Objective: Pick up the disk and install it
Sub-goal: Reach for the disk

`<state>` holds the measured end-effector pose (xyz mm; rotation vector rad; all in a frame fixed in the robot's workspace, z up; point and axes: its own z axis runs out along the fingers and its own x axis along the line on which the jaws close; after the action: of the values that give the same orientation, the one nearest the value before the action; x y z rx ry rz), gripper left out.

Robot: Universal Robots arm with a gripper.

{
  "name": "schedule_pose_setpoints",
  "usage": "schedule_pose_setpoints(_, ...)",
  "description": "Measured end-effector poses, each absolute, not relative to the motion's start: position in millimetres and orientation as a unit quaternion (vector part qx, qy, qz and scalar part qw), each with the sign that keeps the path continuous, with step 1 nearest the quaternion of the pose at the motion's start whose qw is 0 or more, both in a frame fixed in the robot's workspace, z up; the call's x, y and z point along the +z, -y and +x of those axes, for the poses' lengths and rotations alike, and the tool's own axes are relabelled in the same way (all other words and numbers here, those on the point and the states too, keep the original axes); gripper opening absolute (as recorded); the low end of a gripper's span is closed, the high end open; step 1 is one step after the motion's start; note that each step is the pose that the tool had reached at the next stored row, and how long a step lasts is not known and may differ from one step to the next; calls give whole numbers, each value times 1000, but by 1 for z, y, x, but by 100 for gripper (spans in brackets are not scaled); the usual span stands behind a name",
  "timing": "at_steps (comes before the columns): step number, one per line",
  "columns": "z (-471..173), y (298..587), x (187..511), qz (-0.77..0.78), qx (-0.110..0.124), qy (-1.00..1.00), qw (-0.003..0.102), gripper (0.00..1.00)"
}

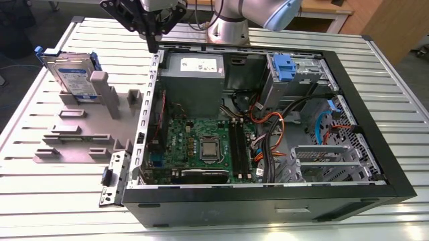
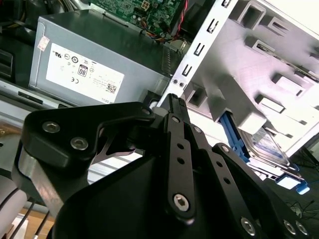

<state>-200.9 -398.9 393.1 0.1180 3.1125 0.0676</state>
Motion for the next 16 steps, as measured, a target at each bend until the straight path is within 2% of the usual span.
schedule_pose_setpoints(16, -207, 399, 393, 38, 22, -999, 13, 11)
